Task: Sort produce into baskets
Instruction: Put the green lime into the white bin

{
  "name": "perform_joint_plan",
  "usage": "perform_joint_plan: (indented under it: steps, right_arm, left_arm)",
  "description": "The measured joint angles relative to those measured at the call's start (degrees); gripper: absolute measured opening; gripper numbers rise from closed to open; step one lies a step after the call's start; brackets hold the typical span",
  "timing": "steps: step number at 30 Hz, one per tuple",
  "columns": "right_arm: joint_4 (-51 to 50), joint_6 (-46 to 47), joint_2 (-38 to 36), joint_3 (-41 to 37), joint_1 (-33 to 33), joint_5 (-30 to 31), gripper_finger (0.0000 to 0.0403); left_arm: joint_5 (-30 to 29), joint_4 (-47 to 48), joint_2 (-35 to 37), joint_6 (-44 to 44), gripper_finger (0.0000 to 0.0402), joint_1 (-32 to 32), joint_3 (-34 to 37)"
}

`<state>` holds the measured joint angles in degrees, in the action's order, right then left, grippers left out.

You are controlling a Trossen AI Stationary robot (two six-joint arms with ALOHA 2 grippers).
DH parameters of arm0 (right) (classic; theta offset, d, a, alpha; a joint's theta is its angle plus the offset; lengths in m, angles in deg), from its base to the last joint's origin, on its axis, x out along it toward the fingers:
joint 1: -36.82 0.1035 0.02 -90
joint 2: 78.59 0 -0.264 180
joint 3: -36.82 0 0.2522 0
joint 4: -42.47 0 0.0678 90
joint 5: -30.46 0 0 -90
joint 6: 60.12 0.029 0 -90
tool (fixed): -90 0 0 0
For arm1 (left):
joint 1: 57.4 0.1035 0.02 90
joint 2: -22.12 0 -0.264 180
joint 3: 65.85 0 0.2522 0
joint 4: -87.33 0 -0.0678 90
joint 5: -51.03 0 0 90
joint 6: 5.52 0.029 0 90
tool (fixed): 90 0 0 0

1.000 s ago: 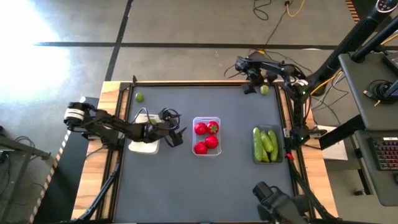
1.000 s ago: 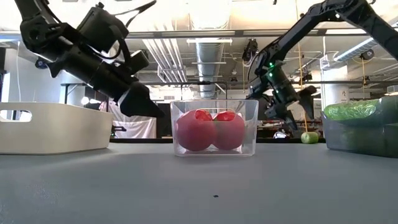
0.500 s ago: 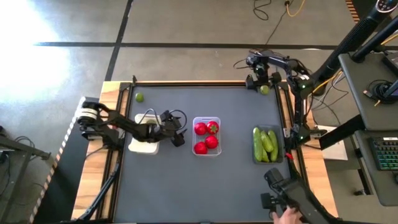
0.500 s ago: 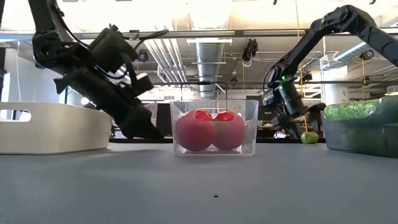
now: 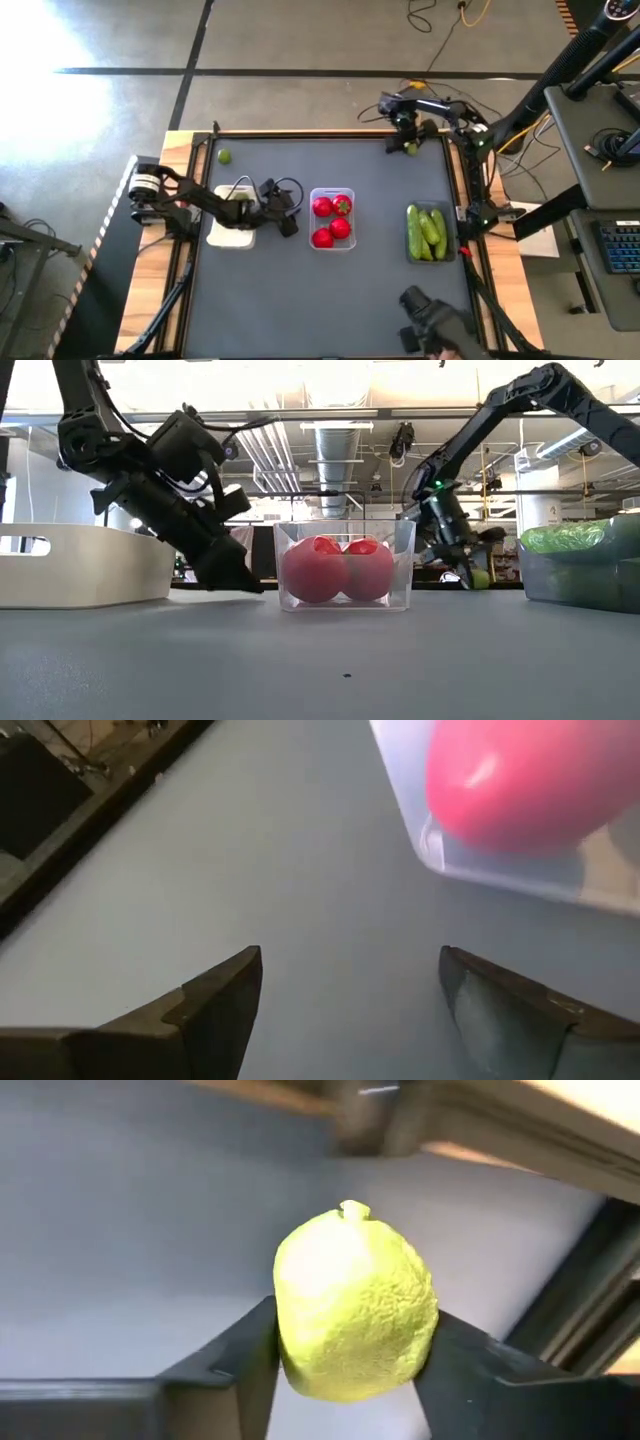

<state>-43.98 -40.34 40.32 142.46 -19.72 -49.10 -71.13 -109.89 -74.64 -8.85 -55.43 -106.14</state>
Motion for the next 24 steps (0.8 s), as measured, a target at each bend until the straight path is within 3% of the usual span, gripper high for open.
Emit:
perform_joint_plan:
  steps: [4,8,13,19,24]
  right_arm:
    - [1.22,-0.43,-0.08,-0.02,5.77,0.54,0.0154]
    - [7.99,-2.01,-0.07,-0.04,12.97,1.55,0.0155]
    - [17.44,-6.11,-0.27,0.0,20.32,-1.49,0.0158]
    - [22.29,-10.19,-0.26,1.61,25.28,-3.89,0.0154]
    - [25.59,-13.53,-0.26,2.56,26.23,-5.64,0.0157]
  left_arm:
    - [-0.15,-0.27,1.51,1.28,0.0271,0.17,0.0]
    - [-0.61,0.38,2.2,1.76,0.0263,0.25,0.0]
    - [-1.88,1.34,4.7,-0.73,0.0262,0.23,0.05]
    - [6.83,-7.78,11.95,7.0,0.0257,0.4,0.04]
    - [7.63,-6.35,20.18,11.88,0.0253,0.78,0.08]
